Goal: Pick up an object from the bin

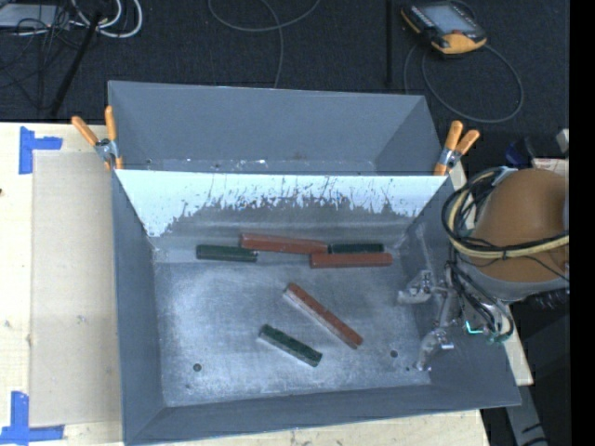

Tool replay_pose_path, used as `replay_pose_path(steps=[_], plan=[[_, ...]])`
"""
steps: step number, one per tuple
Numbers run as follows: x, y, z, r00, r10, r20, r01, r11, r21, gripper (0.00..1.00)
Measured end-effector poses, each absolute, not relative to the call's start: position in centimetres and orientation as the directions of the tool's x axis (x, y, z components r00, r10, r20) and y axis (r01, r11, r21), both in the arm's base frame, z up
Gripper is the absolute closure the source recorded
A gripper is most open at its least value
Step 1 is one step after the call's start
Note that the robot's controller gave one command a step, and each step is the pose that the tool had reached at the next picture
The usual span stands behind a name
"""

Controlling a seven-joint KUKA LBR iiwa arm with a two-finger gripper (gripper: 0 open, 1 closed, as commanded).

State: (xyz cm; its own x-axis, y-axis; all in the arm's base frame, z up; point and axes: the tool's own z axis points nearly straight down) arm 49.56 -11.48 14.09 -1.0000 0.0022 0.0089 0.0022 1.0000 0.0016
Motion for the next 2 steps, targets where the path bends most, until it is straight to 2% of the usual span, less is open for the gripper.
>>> replay_pose_path(steps=[1,2], plan=[[49.8,-11.4,14.5,-1.0,-0.001,0.002,-0.001,1.0,0.0,0.0],[50.2,-8.3,10.1,-1.0,0.031,-0.006,0.031,1.0,-0.001,0.0]])
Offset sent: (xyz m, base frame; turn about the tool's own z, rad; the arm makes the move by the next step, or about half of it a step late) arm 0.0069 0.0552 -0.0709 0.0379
